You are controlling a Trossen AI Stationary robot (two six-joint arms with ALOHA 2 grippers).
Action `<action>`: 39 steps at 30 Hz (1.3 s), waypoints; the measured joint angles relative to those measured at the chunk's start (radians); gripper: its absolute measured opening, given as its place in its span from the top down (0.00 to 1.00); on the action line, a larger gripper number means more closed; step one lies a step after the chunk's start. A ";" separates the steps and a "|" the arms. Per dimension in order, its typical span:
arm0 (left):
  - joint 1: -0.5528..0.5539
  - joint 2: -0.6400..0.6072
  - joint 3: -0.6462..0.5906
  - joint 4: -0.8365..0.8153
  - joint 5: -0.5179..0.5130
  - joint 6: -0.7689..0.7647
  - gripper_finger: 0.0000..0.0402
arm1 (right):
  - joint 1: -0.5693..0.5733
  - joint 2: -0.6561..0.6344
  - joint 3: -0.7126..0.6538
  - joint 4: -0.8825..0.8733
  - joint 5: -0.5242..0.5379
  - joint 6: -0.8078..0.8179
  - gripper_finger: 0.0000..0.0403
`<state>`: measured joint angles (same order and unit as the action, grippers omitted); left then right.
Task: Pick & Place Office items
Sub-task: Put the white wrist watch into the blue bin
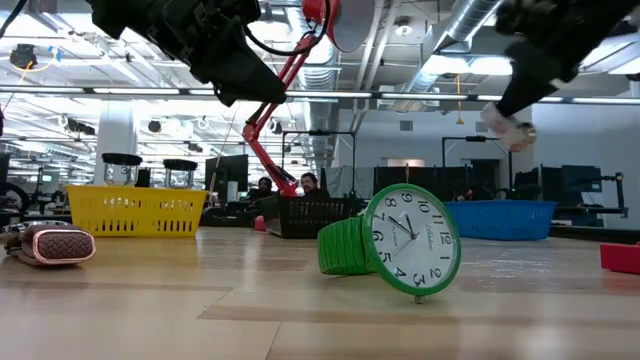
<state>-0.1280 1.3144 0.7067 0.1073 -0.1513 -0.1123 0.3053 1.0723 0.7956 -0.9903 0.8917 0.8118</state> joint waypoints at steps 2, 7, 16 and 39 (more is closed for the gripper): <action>0.000 0.000 0.000 0.002 0.000 0.000 0.72 | -0.076 0.013 0.000 0.007 0.000 0.007 0.98; 0.000 0.000 0.000 0.006 0.000 0.000 0.72 | -0.262 0.055 0.000 0.006 -0.021 -0.023 0.98; 0.000 0.000 0.000 0.007 0.000 0.000 0.72 | -0.476 0.195 0.000 0.012 -0.130 -0.102 0.97; 0.000 0.000 0.000 0.006 0.000 0.000 0.73 | -0.679 0.533 0.000 0.077 -0.356 -0.222 0.97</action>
<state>-0.1278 1.3144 0.7067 0.1135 -0.1514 -0.1124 -0.3741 1.6053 0.7956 -0.9129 0.5356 0.5901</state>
